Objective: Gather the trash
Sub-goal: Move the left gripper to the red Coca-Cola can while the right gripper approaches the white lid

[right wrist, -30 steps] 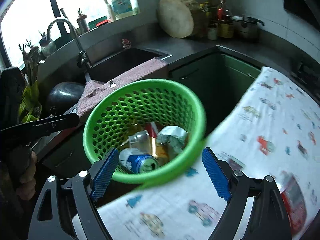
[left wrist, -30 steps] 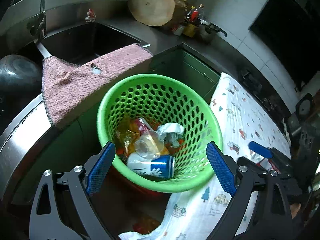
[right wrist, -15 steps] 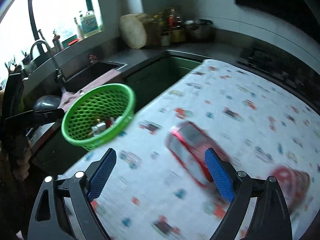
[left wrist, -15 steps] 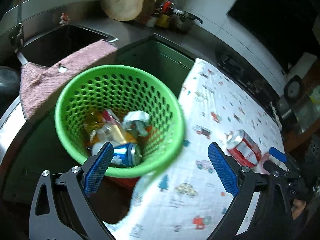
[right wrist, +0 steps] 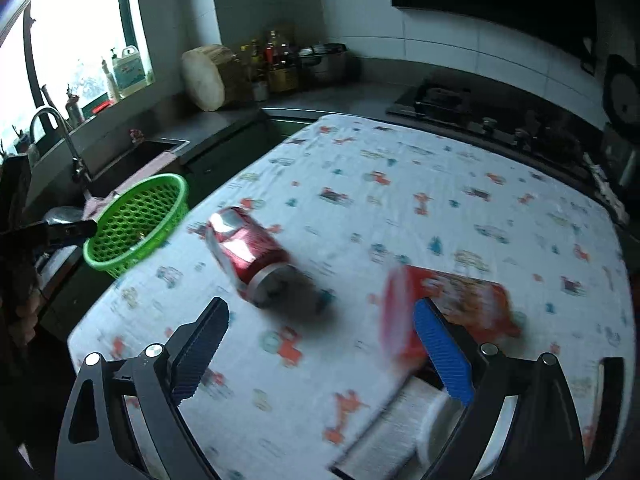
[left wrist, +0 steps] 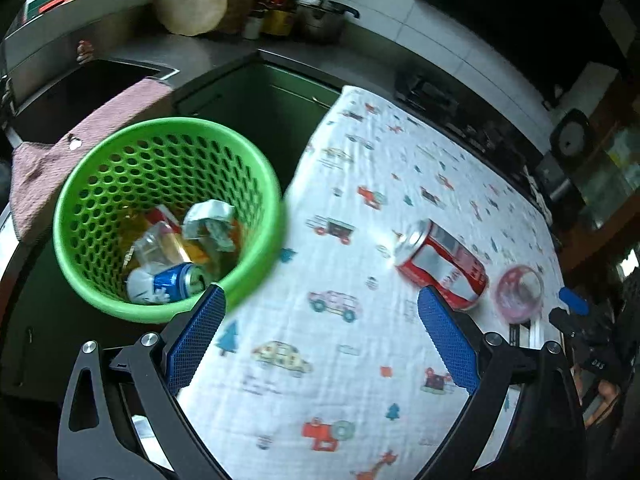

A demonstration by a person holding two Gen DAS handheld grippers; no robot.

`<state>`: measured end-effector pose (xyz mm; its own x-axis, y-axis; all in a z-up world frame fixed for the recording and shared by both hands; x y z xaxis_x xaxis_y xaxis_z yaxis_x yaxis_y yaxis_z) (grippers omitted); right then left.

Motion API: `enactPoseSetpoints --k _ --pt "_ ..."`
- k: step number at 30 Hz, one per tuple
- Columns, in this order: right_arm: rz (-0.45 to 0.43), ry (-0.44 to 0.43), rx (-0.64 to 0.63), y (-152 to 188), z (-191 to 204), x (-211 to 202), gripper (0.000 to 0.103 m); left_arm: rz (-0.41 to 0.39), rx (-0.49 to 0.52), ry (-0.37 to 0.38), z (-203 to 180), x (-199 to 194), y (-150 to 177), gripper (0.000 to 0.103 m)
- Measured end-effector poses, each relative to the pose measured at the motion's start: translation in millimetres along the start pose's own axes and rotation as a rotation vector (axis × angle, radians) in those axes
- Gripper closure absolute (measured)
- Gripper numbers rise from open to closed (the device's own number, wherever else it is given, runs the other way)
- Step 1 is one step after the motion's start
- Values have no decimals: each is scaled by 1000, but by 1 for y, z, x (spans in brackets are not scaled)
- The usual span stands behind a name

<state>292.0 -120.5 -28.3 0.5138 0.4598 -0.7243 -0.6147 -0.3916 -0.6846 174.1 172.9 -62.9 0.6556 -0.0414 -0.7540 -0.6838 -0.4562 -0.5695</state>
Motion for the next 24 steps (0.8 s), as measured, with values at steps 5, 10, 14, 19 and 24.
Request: enactPoseSetpoints --k 5,10,14,19,24 --pt "19 58 16 18 -39 -13 12 20 26 14 -24 7 6 8" --pt "51 81 61 43 -72 -19 12 45 42 23 -44 16 12 8" --pt "73 78 70 62 -85 -24 12 77 47 35 -61 28 19 8" --pt "97 54 73 82 -93 -23 11 107 44 48 -80 41 26 8" --pt "109 24 70 95 -97 -18 10 135 47 58 -98 53 32 8"
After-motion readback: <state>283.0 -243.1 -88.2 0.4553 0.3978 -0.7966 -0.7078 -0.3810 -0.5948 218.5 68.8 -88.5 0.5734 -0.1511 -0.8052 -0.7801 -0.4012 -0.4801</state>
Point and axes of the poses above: each gripper's, at about its wrist camera, not at the fingertips, and x roughly the way its jaws point, z to its left, y to its underside, the point moved 9 cm from there along x, roughly the way its jaws point
